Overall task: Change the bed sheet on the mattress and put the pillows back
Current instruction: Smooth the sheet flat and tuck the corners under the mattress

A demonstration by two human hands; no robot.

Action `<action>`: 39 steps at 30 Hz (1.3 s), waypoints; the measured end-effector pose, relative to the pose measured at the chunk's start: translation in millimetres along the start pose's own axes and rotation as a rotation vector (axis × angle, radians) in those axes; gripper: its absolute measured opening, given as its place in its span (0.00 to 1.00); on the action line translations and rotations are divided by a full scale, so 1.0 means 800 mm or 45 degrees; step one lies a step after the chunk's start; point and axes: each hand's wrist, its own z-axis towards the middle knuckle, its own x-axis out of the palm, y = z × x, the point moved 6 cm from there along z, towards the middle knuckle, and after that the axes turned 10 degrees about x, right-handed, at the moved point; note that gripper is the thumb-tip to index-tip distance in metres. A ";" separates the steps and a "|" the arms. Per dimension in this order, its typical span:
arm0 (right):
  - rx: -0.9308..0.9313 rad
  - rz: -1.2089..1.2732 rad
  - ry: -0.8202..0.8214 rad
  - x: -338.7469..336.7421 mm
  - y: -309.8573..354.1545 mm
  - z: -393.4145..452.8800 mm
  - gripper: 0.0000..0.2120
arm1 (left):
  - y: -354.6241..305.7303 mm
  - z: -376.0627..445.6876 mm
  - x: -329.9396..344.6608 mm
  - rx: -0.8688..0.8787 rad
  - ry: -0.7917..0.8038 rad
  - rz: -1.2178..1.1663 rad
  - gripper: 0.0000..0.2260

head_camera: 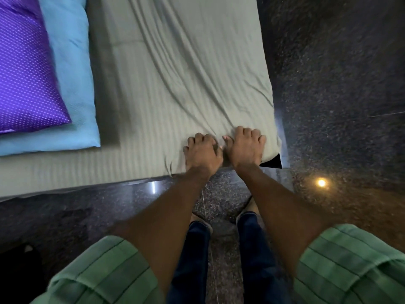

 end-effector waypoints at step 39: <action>0.309 0.668 0.312 -0.004 -0.141 0.077 0.19 | -0.123 0.039 0.032 0.052 -0.138 -0.018 0.15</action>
